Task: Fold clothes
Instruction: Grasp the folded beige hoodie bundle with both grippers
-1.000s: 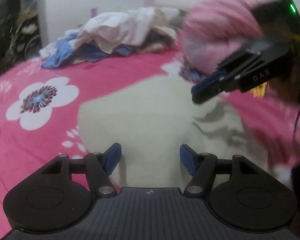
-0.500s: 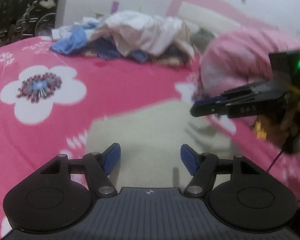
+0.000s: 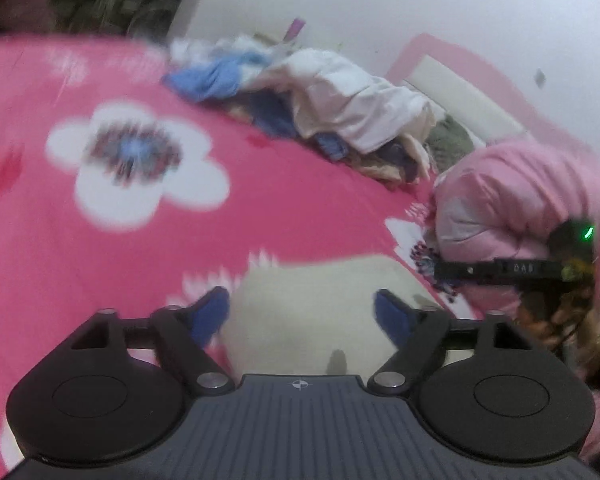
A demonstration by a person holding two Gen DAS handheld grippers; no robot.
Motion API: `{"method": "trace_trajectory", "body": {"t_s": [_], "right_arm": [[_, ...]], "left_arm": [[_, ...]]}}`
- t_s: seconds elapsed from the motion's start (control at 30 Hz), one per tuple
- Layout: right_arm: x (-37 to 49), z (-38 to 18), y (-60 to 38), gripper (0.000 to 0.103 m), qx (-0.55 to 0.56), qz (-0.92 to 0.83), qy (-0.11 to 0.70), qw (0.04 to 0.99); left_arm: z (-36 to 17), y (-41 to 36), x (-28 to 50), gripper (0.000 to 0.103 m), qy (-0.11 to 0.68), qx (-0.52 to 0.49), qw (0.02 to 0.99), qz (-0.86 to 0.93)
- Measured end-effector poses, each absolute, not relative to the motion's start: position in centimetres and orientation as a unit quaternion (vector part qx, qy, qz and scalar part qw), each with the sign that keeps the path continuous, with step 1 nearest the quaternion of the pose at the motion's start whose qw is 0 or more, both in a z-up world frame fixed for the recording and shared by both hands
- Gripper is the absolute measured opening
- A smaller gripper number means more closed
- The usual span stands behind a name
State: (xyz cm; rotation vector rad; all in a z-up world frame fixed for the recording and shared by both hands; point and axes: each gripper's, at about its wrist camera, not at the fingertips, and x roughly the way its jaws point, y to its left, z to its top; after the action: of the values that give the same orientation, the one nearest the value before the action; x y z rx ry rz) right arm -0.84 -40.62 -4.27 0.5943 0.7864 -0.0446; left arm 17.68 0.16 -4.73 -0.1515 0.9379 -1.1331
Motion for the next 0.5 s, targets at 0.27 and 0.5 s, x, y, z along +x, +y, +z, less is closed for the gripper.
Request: {"method": "trace_trajectory", "body": {"t_s": [0.27, 0.5], "right_arm": [[1.2, -10.0, -42.9, 0.074, 0.422, 0.058, 0.391, 0.816], [0.8, -11.5, -42.6, 0.089, 0.45, 0.139, 0.393, 0.79]], "left_arm": [[-10.4, -2.2, 19.9, 0.095, 0.512, -0.122, 0.657, -0.54], [-10.8, -2.8, 19.0, 0.097, 0.52, -0.124, 0.639, -0.553]]}}
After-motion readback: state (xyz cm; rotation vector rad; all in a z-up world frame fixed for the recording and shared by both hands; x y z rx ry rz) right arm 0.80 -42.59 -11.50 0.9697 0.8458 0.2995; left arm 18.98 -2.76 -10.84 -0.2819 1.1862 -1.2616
